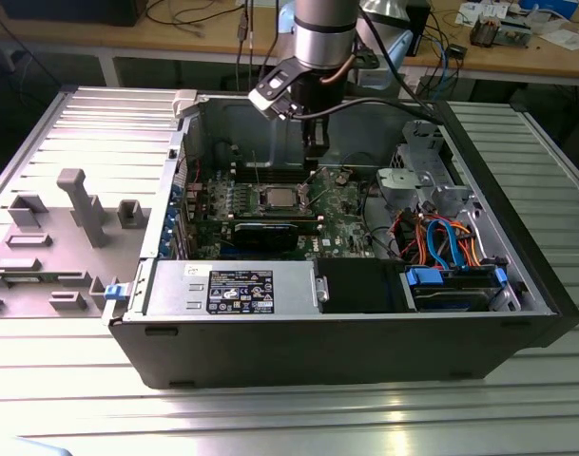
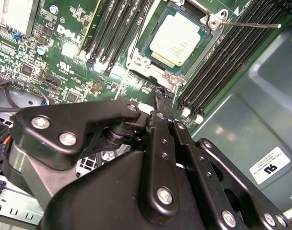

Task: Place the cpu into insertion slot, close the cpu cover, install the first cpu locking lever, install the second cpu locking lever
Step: 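Close the cpu cover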

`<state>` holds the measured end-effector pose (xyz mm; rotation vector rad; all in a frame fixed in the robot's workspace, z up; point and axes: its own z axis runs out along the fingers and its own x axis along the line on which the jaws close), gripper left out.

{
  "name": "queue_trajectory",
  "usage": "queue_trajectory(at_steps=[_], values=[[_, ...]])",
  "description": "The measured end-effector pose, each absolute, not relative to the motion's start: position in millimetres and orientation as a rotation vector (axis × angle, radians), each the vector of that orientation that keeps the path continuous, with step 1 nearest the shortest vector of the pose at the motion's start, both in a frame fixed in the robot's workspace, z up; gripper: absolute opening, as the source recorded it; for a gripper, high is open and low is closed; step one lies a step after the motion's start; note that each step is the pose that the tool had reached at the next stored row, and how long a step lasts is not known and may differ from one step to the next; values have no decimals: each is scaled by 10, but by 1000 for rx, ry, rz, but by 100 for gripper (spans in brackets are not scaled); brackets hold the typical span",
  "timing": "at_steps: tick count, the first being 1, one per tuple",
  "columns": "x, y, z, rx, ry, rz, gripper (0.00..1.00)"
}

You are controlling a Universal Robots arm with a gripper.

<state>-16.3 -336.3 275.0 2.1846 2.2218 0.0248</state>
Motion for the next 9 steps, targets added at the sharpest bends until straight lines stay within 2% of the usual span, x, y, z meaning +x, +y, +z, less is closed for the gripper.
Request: queue_trajectory(at_steps=[9], values=[[-133, -3363, 2750, 2185, 2222, 25, 11]])
